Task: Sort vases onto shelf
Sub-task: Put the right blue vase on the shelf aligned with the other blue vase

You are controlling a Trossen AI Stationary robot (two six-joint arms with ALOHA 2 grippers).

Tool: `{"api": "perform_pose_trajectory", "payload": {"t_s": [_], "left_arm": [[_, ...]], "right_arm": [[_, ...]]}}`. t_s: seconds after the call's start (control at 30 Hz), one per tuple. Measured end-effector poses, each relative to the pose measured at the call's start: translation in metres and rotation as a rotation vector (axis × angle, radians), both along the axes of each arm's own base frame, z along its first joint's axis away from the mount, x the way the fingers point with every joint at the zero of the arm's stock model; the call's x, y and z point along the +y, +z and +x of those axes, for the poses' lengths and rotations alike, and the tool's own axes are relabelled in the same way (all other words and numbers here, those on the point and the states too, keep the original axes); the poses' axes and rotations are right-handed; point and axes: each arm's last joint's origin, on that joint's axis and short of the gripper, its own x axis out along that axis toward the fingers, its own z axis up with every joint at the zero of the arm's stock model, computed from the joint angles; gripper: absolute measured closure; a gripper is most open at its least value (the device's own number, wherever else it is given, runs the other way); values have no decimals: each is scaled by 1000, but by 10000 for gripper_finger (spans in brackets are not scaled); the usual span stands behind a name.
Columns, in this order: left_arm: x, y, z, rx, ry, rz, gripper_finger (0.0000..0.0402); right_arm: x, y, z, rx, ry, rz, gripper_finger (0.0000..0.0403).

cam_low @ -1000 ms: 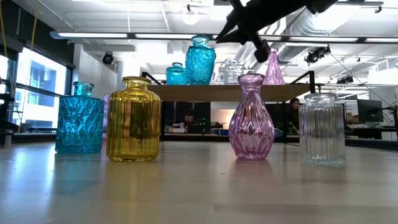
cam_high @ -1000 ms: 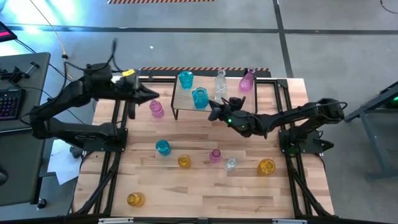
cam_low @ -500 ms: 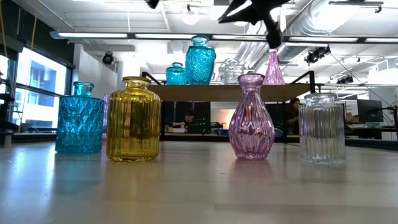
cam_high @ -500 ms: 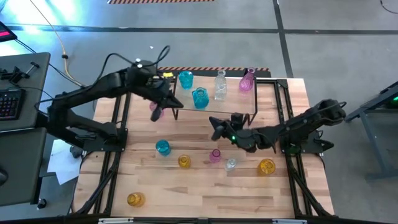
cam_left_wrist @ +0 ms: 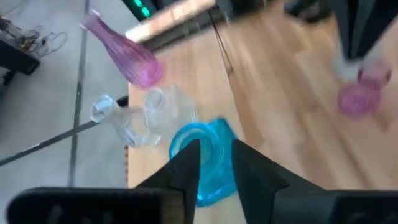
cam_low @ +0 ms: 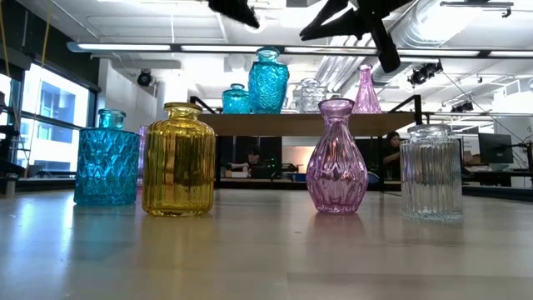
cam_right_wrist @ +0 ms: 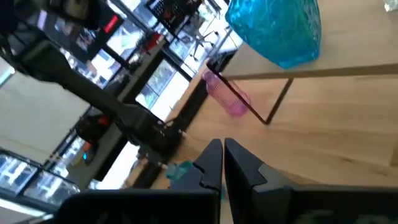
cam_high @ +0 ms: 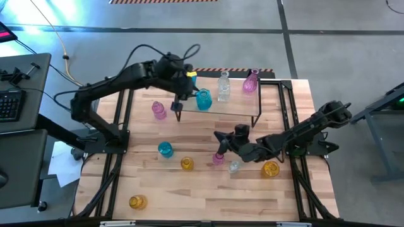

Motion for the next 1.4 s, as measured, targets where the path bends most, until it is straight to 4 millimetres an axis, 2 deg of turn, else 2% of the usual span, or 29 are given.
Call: {"api": "perform_pose_trajectory", "payload": {"t_s": [0.17,0.33,0.6,0.73,1.03,1.4], "left_arm": [[-1,-16,7,151,-80,162,270],[-5,-19,13,177,-114,259,258],[-4,-29,23,213,-148,293,278],[-2,-28,29,176,-140,310,284],[2,-28,29,172,-134,316,297],[8,-30,25,189,-92,268,332]], "right_arm": [[0,-2,0,24,21,-1,403],[0,-5,-1,62,57,2,403],[-4,-6,1,75,87,19,403],[-4,-6,2,77,103,27,403],[-6,-6,3,68,102,47,403],[-6,-6,3,68,101,46,403]]}}
